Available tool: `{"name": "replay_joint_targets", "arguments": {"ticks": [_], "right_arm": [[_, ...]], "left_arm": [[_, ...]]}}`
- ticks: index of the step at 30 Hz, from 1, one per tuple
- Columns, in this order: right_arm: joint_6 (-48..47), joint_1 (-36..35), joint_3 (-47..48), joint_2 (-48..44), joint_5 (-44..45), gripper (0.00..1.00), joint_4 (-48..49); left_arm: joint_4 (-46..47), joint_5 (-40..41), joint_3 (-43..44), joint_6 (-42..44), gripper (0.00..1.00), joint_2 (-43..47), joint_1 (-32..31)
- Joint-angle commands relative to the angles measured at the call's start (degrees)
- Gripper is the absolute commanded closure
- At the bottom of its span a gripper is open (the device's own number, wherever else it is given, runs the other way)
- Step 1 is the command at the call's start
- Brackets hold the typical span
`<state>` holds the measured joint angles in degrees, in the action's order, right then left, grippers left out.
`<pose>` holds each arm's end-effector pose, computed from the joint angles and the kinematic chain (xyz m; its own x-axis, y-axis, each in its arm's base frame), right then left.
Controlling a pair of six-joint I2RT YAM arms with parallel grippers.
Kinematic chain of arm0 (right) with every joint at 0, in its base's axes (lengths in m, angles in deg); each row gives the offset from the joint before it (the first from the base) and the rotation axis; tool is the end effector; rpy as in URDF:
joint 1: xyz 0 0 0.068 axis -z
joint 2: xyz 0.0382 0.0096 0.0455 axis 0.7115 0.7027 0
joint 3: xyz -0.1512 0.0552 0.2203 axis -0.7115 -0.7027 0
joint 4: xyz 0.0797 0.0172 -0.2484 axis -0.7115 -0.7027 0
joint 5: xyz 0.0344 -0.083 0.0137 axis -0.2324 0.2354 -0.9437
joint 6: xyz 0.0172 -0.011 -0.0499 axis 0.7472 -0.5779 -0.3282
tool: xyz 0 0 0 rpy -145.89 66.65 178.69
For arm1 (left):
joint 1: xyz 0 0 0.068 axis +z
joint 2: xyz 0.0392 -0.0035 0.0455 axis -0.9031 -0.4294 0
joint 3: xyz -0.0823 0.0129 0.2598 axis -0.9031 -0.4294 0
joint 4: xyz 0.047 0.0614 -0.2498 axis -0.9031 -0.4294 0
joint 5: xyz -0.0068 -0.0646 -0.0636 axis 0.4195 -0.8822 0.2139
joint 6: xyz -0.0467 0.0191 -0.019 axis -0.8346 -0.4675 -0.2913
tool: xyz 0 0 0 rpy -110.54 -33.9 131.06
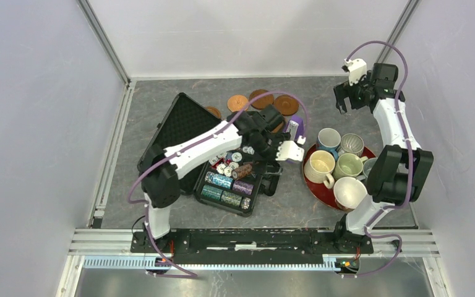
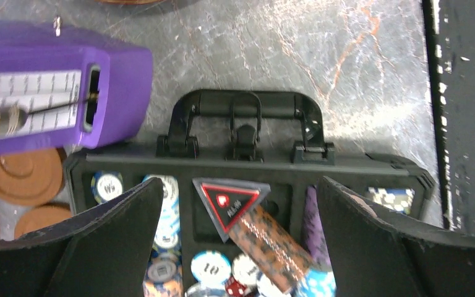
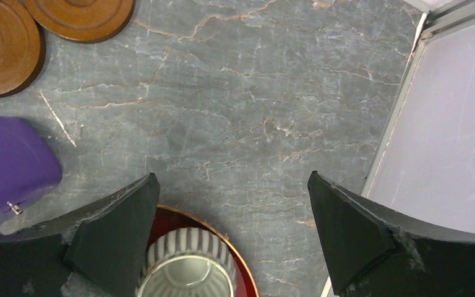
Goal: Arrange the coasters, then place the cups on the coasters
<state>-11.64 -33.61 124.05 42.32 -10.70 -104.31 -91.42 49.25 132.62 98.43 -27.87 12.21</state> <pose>0.3871 -0.0692 0.3099 -0.5644 -0.3354 -0.7543 -0.3314 0.9289 -0.1651 0.2311 -0.3227 0.2985 0.2809 0.7844 -0.5530 0.9571 -0.2719 0.1004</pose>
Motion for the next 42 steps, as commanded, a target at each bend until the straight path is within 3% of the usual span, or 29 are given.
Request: {"name": "replay_joint_targets", "arguments": {"ticks": [1,20,26,42], "right_arm": [[-0.1,0.3,-2.7,-4.7,-1.2,0.02,2.2],[-0.2,0.7,-5.5,-6.3,-2.0,0.02,2.3],[0.3,0.8,-5.3,-5.6,-2.2,0.02,2.4],[0.9,0.7,-5.3,-4.3,-2.3,0.02,3.1]], "left_arm": [[4.4,2.8,3.7,4.2,0.01,-5.9,-2.0],[14.4,13.5,3.7,7.3,0.06,-17.7,-2.3],[14.8,17.5,2.9,8.6,0.12,-19.2,-2.0],[-2.1,26.6,5.1,13.1,0.24,-23.2,2.7]]}}
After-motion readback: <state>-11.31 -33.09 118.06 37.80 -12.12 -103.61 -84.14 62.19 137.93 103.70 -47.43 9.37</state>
